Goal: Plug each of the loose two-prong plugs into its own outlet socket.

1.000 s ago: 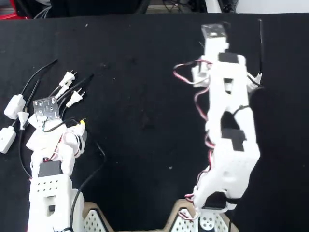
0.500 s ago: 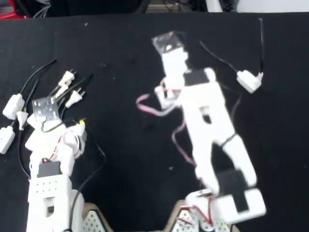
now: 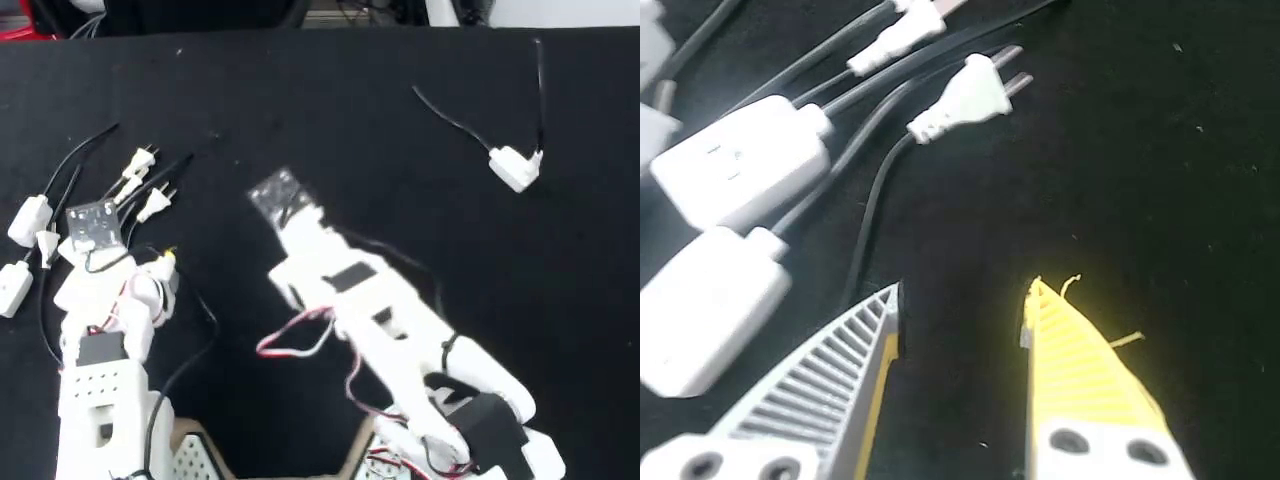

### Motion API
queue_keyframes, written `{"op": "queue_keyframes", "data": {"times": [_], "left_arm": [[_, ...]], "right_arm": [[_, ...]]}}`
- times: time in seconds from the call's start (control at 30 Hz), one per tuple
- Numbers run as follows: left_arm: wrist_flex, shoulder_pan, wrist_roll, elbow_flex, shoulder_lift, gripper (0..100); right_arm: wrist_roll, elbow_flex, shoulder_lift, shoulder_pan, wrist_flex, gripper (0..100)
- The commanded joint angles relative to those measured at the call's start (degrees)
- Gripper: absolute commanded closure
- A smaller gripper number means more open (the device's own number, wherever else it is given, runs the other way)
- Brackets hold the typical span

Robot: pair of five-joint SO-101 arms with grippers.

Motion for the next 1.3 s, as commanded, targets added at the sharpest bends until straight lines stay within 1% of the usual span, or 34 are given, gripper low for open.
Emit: {"op": "queue_keyframes", "data": {"times": [0.0,0.03,0.1,0.2,0.33,0.4,0.47,0.53,0.6,0.63,0.67,0.73,0.83,0.93,1.07,1.2,1.27], "left_arm": [[10.29,-6.37,-0.44,-15.52,-0.79,79],[12.31,-8.40,-1.32,-18.51,-0.26,79],[14.42,-12.79,-7.56,-22.99,-0.09,79],[14.15,-18.86,-18.02,-26.15,1.76,79],[14.07,-23.96,-29.45,-27.56,9.41,80],[14.07,-26.33,-32.70,-27.03,13.10,80],[13.63,-28.88,-34.20,-27.21,17.05,79],[9.41,-30.37,-34.55,-26.77,20.13,79],[3.16,-30.55,-35.16,-25.89,23.38,79],[0.44,-30.46,-36.84,-25.54,25.05,79],[-1.23,-29.76,-39.21,-25.36,26.73,79],[-0.88,-28.09,-44.13,-26.07,29.89,79],[1.85,-26.51,-49.41,-27.82,33.93,79],[5.89,-26.42,-50.46,-31.96,37.71,79],[12.66,-26.33,-51.43,-39.52,42.90,70],[18.46,-25.27,-55.82,-46.73,49.76,72],[19.87,-24.84,-56.53,-49.71,53.98,72]], "right_arm": [[-0.09,0.40,-2.33,-2.55,-2.99,78.3],[-0.09,0.48,-2.24,-2.55,-2.99,78.3],[0.00,0.92,-2.24,-2.29,-2.99,78.3],[0.09,1.89,-2.24,-2.37,-3.34,78.3],[0.09,1.98,-2.24,-2.37,-3.34,78.3],[0.09,1.98,-2.24,-2.37,-3.34,78.3],[0.09,2.15,-2.24,-2.37,-3.34,78.3],[0.09,2.15,-2.24,-2.37,-3.34,78.3],[0.09,2.15,-2.24,-2.37,-3.34,78.3],[0.09,2.24,-2.24,-2.37,-3.34,78.3],[0.09,2.24,-2.24,-2.37,-3.34,78.3],[0.09,2.24,-2.24,-2.29,-3.34,78.3],[0.09,2.24,-2.24,-2.29,-3.34,78.3],[0.09,2.24,-2.24,-2.29,-3.34,78.3],[0.09,2.24,-2.24,-2.29,-3.34,78.3],[0.09,2.24,-2.24,-2.29,-3.34,78.3],[0.09,2.24,-2.24,-2.29,-3.34,78.3]]}}
